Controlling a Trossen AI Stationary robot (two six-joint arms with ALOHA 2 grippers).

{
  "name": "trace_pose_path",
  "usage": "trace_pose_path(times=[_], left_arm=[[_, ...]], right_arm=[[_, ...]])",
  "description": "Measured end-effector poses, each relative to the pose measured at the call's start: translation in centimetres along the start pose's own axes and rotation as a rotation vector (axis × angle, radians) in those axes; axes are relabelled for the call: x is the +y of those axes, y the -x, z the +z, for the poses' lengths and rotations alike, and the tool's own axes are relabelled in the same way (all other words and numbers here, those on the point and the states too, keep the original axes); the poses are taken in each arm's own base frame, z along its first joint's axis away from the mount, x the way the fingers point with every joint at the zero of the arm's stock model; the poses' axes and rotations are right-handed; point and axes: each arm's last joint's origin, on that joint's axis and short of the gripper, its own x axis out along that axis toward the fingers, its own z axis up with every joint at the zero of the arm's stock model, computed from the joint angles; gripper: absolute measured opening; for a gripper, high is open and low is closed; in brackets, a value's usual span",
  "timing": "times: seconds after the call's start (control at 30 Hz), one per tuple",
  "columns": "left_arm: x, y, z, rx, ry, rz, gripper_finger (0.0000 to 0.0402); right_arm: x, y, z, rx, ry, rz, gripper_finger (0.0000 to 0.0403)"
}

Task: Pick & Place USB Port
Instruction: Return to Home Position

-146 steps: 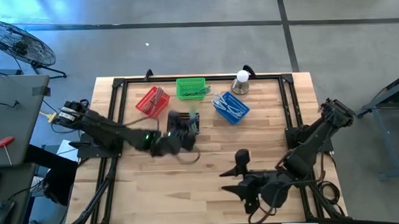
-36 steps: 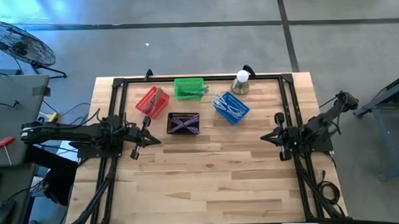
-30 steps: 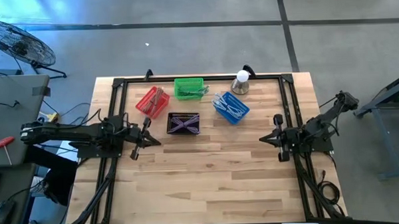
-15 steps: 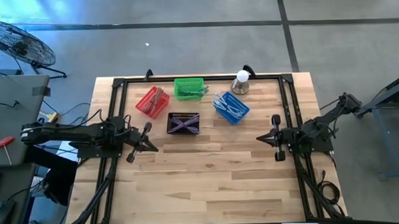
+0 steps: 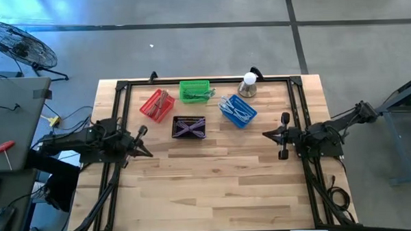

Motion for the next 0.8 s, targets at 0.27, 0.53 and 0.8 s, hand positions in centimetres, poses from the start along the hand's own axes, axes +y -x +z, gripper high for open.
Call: trace_pose_path(times=[0.27,0.53,0.8], left_arm=[[-0.05,0.01,-0.4,0.051,0.008,-0.008,0.0],[-0.09,0.01,-0.43,0.052,0.012,-0.017,0.0],[0.07,0.02,-0.51,0.066,0.025,0.039,0.0]], right_arm=[[-0.07,-0.08,-0.07,0.004,0.006,0.009,0.0],[-0.14,-0.08,-0.07,0.007,0.008,-0.016,0.0],[-0.13,-0.07,-0.05,0.005,0.007,-0.014,0.0001]])
